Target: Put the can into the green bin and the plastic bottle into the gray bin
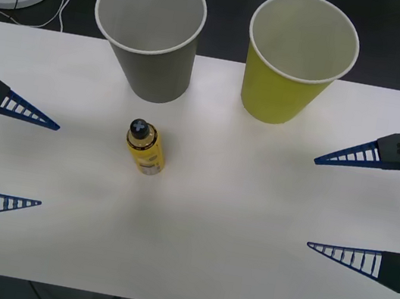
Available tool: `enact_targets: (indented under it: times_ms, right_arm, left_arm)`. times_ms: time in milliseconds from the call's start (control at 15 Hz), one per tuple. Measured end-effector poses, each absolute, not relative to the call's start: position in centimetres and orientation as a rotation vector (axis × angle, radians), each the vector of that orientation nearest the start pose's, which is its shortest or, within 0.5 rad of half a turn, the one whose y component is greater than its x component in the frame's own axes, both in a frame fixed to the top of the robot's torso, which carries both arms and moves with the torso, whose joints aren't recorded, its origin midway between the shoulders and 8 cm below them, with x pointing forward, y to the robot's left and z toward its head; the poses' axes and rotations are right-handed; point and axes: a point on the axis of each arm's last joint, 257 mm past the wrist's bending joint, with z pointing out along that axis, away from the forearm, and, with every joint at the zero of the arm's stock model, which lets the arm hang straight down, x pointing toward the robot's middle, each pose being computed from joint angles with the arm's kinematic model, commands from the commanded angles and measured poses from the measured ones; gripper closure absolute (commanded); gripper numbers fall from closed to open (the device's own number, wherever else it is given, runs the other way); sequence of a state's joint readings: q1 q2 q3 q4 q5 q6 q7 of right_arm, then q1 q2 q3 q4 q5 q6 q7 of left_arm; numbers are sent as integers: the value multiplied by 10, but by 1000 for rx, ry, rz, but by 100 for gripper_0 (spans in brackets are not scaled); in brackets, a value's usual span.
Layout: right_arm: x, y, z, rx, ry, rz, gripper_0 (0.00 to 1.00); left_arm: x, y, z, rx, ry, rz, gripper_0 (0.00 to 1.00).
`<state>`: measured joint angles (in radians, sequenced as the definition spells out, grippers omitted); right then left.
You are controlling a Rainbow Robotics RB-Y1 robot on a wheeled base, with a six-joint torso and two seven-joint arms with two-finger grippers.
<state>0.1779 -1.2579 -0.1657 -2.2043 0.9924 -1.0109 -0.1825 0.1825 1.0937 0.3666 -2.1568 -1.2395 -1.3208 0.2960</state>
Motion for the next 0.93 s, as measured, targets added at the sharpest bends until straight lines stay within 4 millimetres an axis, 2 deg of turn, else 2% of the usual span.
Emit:
enact_targets:
  times_ms: [333, 467, 733, 933]
  right_arm:
    - [301, -172, -89, -1587, 1387, 533, 0]
    - [301, -172, -89, -1587, 1387, 533, 0]
    - [301, -172, -89, -1587, 1387, 533, 0]
    - [301, -172, -89, -1587, 1387, 533, 0]
  left_arm:
    - [308, 235, -111, 1672, 1536, -372, 0]
    - [305, 246, -127, 1646, 1599, -401, 0]
    - [312, 266, -128, 1636, 1636, -402, 0]
    - [319, 279, -127, 1562, 1660, -432, 0]
